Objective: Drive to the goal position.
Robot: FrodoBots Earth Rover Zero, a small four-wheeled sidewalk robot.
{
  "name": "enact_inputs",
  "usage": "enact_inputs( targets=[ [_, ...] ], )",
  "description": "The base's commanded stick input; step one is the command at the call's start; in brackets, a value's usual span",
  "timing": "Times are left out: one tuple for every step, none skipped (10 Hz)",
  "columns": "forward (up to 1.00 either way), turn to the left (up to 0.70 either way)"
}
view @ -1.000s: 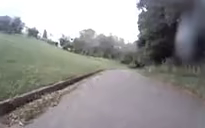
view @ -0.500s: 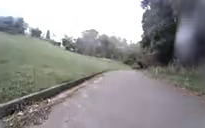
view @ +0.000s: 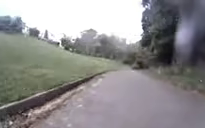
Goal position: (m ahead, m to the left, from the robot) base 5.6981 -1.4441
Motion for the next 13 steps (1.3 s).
enact_inputs(
  targets=[
    [1.00,0.00],
    [1.00,0.00],
    [1.00,0.00],
    [1.00,0.00],
    [1.00,-0.18],
    [1.00,-0.35],
    [1.00,-0.40],
    [1.00,-0.40],
    [1.00,-0.40],
    [1.00,-0.40],
    [1.00,-0.40],
    [1.00,-0.39],
    [1.00,-0.35]
  ],
)
